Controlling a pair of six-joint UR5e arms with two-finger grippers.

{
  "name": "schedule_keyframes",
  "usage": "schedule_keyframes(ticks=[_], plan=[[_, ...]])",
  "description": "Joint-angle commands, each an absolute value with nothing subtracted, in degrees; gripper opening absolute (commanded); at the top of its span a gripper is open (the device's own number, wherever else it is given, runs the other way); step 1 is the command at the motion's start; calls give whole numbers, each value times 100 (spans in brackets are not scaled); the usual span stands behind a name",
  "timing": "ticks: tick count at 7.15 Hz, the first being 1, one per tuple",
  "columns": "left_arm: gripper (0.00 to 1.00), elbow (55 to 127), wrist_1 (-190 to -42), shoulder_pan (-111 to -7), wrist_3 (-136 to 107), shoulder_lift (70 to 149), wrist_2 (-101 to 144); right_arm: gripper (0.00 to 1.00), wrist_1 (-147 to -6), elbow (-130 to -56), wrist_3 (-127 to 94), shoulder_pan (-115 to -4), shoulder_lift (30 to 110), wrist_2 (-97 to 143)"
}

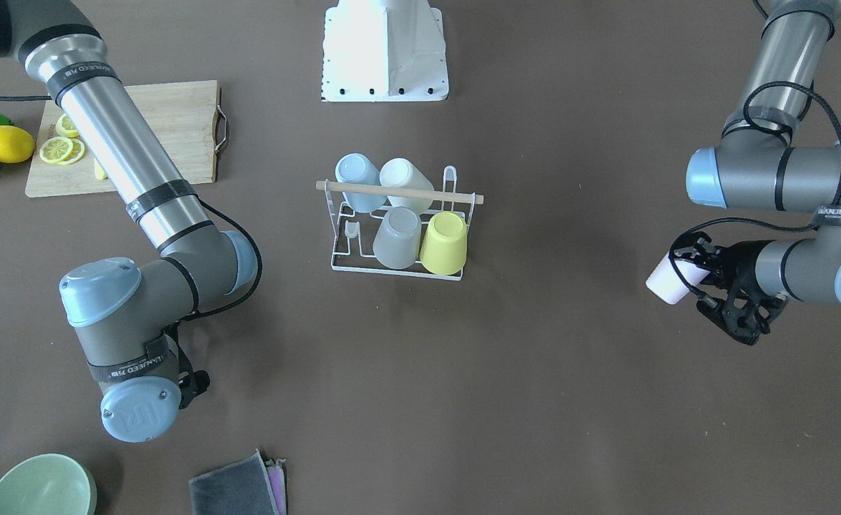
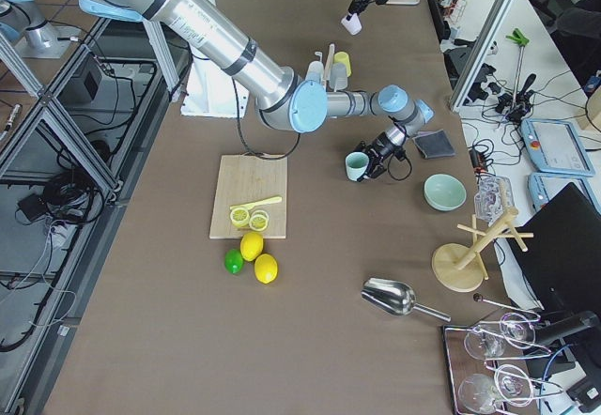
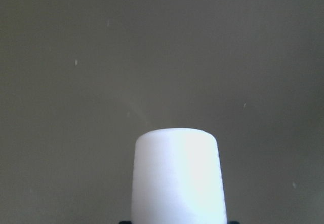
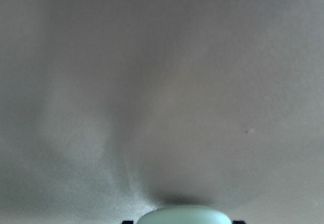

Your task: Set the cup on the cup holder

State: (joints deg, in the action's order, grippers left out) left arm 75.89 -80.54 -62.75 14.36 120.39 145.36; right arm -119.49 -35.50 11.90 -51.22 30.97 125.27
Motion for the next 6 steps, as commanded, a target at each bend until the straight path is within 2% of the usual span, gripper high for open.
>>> schedule_keyframes(ticks=[1, 2, 4, 5, 6], plan=[[1, 7594, -11018, -6179, -931, 12041, 14651, 0, -11997, -3516, 1213, -5316, 2928, 12629], [0, 7594, -12301, -6066, -1419, 11989, 14625, 0, -12006, -3568, 1230, -5378, 2840, 12734], [0, 7602, -14962, -5794, -2666, 11770, 14329, 0, -11945, -4276, 1195, -5685, 2813, 13069], [0, 8116, -16290, -5427, -3664, 11247, 13326, 0, -11631, -4533, 1134, -5774, 2821, 13043], [0, 9000, -17000, -4910, -4265, 10545, 12158, 0, -11071, -4744, 899, -5827, 2900, 13026]])
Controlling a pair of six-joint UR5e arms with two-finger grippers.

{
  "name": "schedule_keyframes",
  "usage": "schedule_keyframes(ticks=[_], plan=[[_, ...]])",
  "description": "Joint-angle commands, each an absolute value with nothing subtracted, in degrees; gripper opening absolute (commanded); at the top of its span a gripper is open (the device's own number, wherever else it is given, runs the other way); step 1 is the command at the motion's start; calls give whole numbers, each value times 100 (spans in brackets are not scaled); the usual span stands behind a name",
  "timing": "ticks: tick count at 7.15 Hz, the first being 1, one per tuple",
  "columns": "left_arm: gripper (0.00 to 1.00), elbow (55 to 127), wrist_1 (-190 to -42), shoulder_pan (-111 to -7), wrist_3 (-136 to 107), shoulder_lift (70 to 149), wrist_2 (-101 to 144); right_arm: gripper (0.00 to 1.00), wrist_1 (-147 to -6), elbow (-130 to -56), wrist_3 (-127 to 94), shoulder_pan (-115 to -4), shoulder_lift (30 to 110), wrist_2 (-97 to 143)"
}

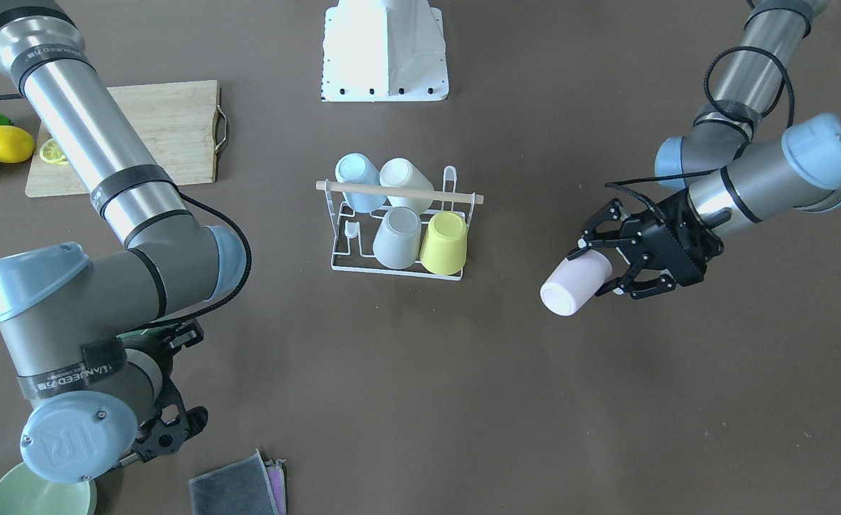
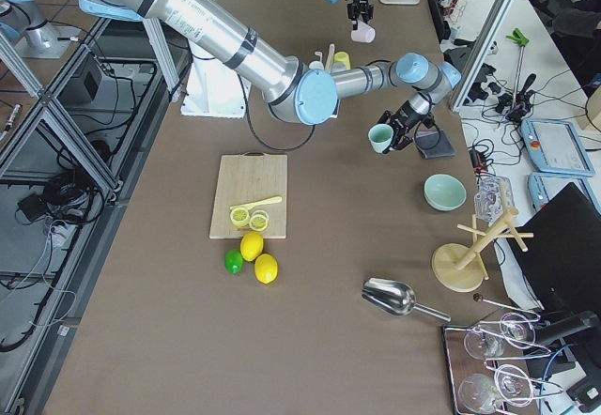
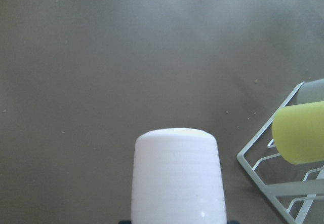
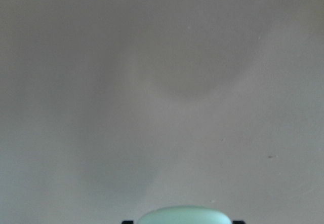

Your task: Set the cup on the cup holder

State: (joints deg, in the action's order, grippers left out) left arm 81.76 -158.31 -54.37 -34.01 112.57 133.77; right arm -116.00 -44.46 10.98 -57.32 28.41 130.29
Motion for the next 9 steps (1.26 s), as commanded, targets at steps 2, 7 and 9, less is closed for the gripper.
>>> schedule_keyframes(ticks=[2, 7, 9], plan=[[0, 10183, -17618, -4346, -4430, 9652, 10442, 0, -9562, -5114, -57, -5818, 3215, 12973], [0, 10485, -18123, -1990, -2604, 9773, 6415, 0, -6666, -7175, -2493, -5766, 4304, 12333], [1, 10328, -18088, -1498, -2514, 9895, 5815, 0, -5317, -7637, -3441, -5670, 4587, 11904]])
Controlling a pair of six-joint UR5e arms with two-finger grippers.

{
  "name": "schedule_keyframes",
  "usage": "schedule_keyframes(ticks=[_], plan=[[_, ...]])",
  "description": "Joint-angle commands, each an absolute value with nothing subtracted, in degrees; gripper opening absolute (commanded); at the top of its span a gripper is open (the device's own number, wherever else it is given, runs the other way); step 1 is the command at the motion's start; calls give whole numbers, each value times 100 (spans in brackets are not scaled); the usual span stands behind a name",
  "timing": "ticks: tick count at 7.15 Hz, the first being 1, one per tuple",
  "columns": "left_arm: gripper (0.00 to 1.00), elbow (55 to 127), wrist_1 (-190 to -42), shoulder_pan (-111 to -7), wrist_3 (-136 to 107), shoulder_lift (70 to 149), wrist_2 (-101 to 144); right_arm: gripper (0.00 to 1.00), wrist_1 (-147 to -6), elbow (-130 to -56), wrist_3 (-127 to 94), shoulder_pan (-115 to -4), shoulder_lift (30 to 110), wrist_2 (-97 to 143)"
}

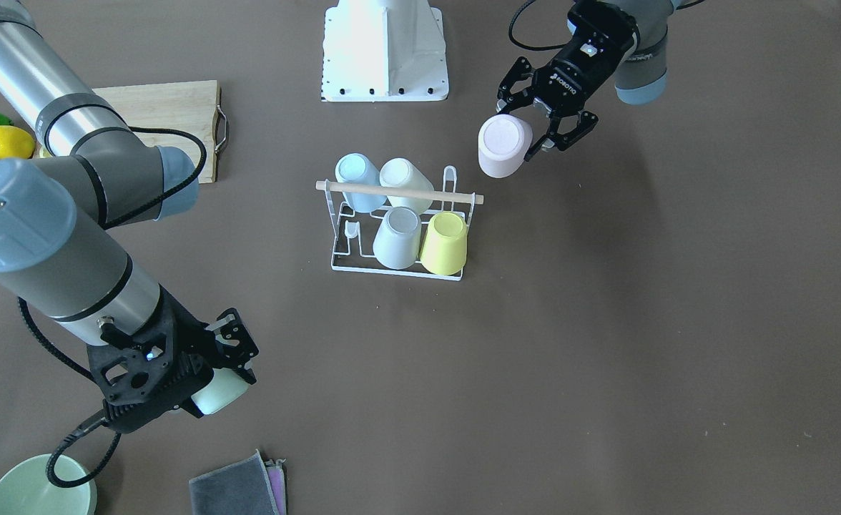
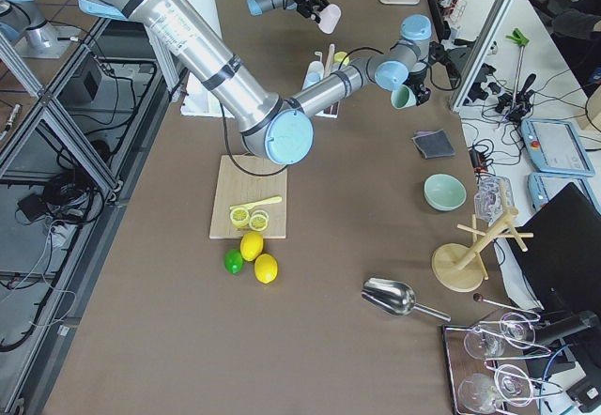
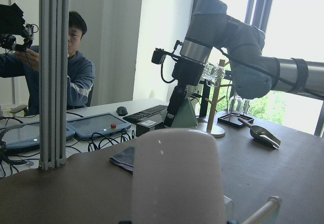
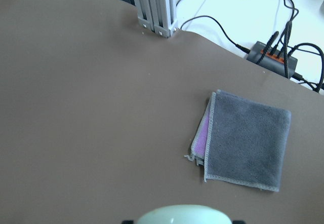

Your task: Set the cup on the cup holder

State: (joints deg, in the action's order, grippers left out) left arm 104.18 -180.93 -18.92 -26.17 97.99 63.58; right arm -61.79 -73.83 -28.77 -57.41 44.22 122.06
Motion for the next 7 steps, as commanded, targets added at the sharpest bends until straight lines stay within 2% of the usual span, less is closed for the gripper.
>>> schedule_keyframes(ticks=[1, 4, 7], plan=[[2, 10327, -18088, -1059, -2505, 10010, 5409, 0, -4343, -7638, -3959, -5469, 4657, 11361], [2, 10266, -18088, -897, -2355, 10151, 5133, 0, -2483, -7899, -4763, -4695, 4999, 10091], [2, 9783, -18070, -896, -2391, 10564, 5098, 0, -877, -7990, -5140, -4309, 5448, 9828]])
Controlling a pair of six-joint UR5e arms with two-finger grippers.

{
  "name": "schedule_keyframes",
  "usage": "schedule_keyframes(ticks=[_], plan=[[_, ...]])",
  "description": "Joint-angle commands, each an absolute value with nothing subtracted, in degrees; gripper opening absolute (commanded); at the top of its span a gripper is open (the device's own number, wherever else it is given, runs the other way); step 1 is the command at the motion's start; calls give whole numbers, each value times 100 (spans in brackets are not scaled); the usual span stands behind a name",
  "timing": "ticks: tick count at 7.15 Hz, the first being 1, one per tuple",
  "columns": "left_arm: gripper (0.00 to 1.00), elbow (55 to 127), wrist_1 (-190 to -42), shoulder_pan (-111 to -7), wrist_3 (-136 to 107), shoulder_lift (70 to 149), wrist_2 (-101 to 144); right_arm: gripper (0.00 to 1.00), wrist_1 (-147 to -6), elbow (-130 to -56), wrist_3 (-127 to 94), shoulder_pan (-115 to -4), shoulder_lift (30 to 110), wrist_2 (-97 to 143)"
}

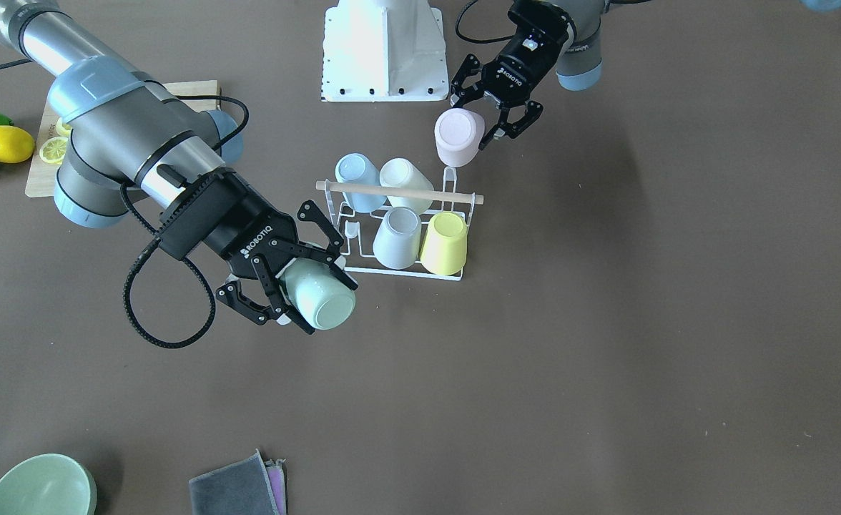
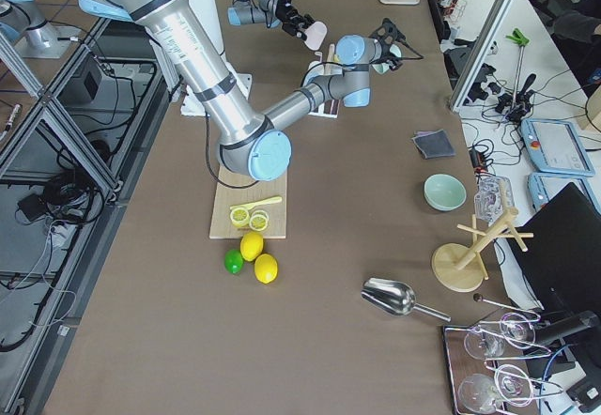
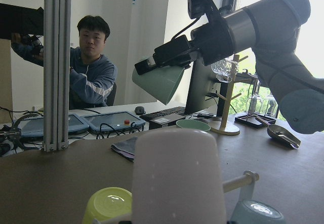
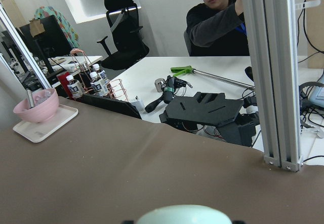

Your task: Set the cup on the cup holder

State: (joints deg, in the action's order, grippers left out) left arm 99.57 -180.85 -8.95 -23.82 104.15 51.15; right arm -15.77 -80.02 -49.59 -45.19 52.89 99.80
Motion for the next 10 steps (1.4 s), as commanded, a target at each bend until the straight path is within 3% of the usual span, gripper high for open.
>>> schedule_keyframes(ticks=[1, 6, 10], plan=[[2, 9782, -18096, -992, -2399, 10608, 5089, 0, -400, -7946, -5142, -4107, 5536, 9774], [4, 9545, -18070, -1028, -2452, 10696, 4904, 0, 1149, -7147, -4282, -3578, 5371, 9398], [5, 9344, -18070, -1011, -2574, 10705, 5052, 0, 1266, -7014, -3753, -3332, 5370, 8965]])
